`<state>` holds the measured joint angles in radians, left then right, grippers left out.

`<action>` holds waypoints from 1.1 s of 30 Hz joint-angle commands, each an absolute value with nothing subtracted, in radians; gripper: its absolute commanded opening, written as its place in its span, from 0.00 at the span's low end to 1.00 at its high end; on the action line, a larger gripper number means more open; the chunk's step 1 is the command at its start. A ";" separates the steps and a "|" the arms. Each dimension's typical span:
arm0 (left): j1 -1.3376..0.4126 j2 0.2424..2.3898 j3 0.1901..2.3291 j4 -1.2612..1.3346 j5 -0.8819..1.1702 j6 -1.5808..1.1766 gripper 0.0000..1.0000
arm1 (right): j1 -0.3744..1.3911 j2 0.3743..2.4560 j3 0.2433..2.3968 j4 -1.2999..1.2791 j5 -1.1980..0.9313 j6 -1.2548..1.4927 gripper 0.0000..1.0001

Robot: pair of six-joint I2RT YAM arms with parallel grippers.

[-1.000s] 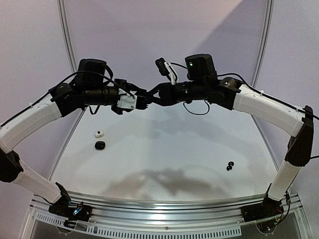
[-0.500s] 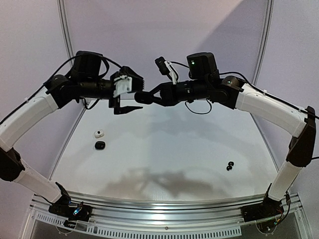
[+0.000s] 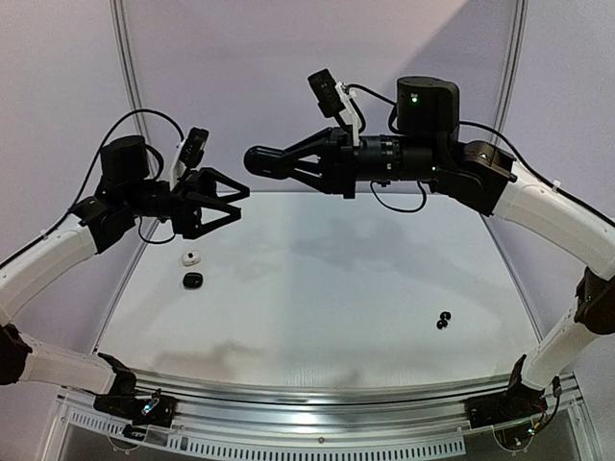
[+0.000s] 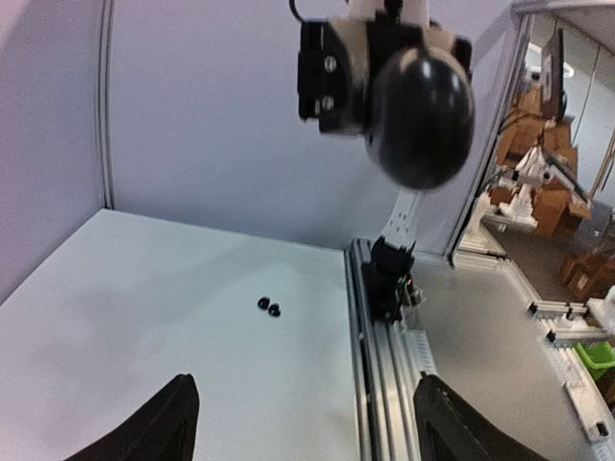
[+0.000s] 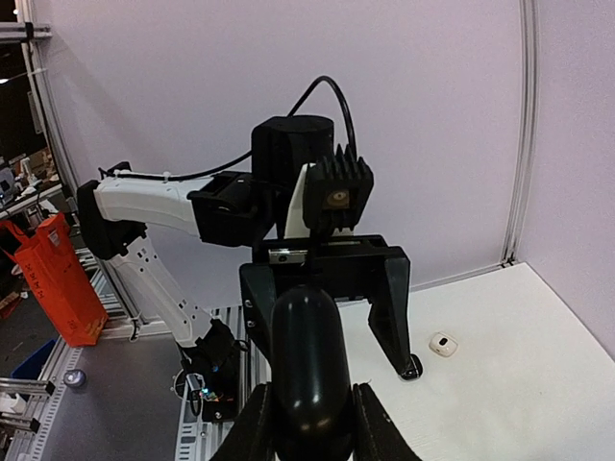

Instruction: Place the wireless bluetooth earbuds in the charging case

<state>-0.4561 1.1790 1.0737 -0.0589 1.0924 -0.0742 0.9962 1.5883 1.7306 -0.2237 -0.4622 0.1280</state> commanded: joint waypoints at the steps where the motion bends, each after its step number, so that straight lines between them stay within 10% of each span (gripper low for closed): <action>1: -0.495 1.134 1.031 0.244 1.083 -0.302 0.74 | 1.016 1.614 1.784 -0.241 -0.445 0.065 0.00; 11: -0.541 1.150 1.066 0.215 1.058 -0.250 0.73 | 1.052 1.676 1.856 -0.319 -0.396 -0.015 0.00; 33: -0.560 1.148 1.064 0.218 1.032 -0.237 0.09 | 1.056 1.720 1.901 -0.370 -0.365 -0.061 0.00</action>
